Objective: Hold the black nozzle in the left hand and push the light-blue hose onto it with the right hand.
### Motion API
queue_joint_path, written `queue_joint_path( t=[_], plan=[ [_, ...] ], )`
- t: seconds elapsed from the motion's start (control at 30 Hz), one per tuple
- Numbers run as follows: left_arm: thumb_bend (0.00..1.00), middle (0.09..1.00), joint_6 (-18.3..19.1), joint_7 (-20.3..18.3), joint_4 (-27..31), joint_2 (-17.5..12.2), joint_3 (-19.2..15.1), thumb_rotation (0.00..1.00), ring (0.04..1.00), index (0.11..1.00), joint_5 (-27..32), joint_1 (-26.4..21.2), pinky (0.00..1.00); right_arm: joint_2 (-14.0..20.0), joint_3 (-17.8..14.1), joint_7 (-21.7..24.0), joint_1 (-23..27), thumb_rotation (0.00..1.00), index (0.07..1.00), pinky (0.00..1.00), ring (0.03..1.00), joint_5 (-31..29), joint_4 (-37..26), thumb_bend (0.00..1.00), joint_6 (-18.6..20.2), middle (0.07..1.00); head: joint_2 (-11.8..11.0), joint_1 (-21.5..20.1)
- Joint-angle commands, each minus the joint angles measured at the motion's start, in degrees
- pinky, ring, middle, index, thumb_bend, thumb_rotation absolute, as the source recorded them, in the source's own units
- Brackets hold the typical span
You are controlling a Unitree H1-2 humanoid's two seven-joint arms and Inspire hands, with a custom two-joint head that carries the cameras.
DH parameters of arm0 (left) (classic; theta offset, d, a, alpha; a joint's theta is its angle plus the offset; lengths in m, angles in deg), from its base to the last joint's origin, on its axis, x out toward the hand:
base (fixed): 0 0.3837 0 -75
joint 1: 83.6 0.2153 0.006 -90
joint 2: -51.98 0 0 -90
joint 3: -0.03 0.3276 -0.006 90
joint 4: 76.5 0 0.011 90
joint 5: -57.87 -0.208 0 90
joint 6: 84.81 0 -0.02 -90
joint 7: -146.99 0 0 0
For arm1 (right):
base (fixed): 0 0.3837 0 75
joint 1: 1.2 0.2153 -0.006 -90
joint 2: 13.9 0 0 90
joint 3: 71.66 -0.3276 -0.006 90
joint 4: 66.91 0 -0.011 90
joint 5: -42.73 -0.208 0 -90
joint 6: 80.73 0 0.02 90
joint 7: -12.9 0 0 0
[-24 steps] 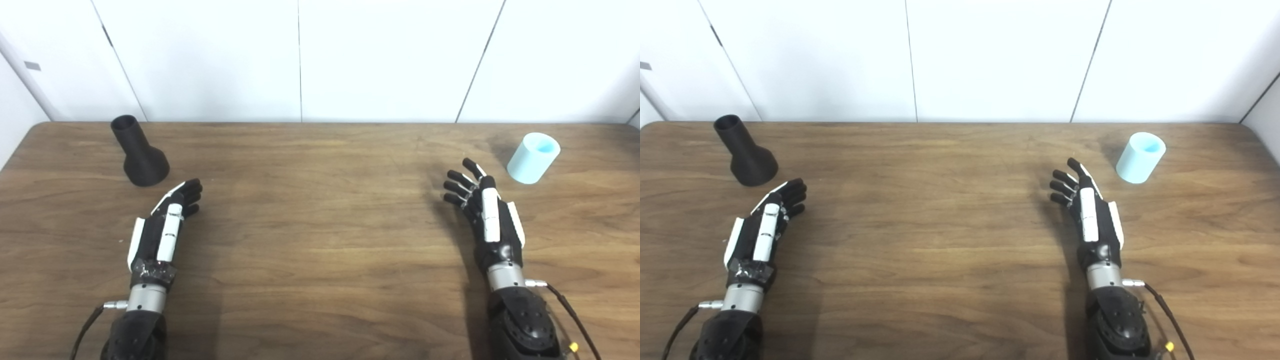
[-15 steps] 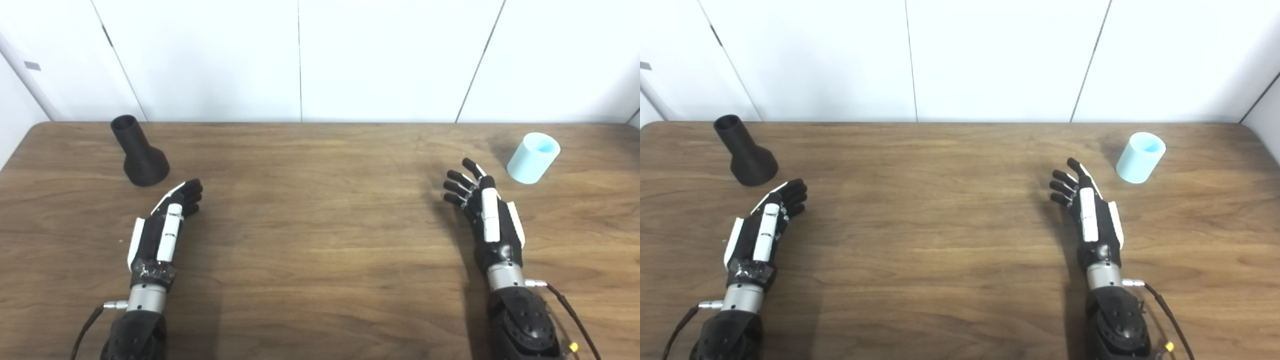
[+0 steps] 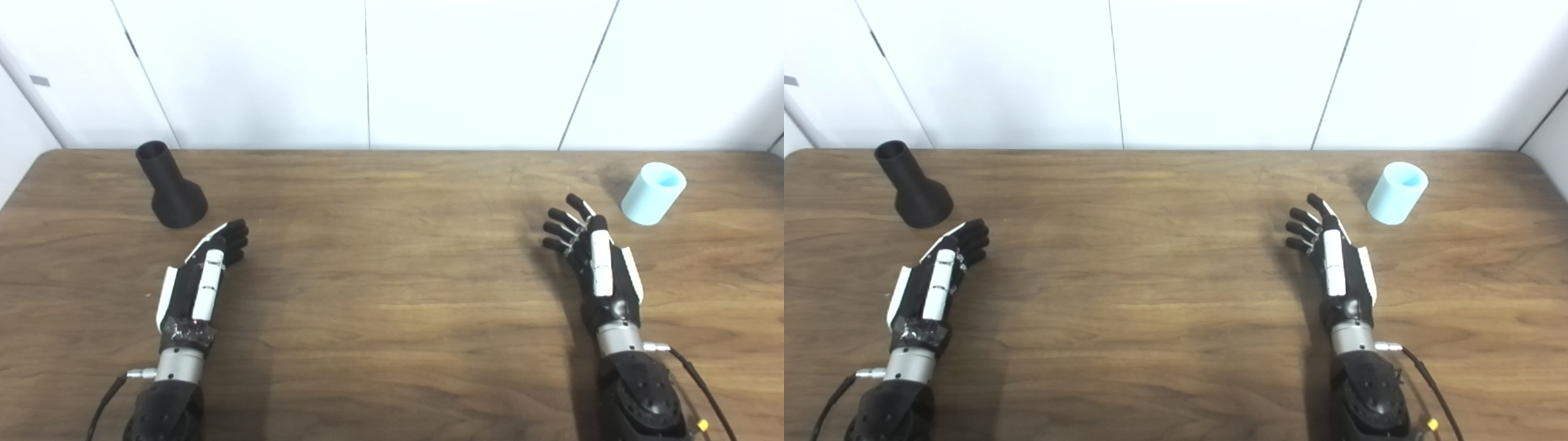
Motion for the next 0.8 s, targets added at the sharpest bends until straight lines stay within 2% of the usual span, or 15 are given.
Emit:
queue_joint_path(
  t=[0.0,0.27,0.5,0.77],
  plan=[
    [0.45,0.825,0.59,0.01,-1.87,0.50,0.29,0.83,0.845,0.799,0.45,2.21,0.85,-0.85,0.21,0.33,-2.35,1.00,0.874,0.71,0.773,-0.38,1.42,0.49,0.16,0.795,0.03,-0.04],
    [0.44,0.829,-0.65,-0.28,-2.76,0.54,0.45,0.83,0.846,0.798,0.77,2.03,0.85,-0.79,0.25,0.19,-2.28,1.00,0.880,0.70,0.772,-0.08,2.18,0.47,-0.24,0.798,-1.15,0.30],
    [0.49,0.827,-1.05,-0.27,-3.17,0.34,0.50,0.82,0.841,0.793,0.83,2.06,0.84,-0.77,0.26,0.33,-2.23,1.00,0.879,0.69,0.767,-0.15,2.75,0.47,-1.09,0.791,-1.22,0.31],
    [0.48,0.827,-0.78,-0.16,-2.64,0.32,0.57,0.81,0.843,0.797,0.69,2.29,0.84,-0.77,0.27,0.21,-2.41,1.00,0.870,0.68,0.761,0.05,2.23,0.47,-0.88,0.787,-1.06,0.45]
  ],
)
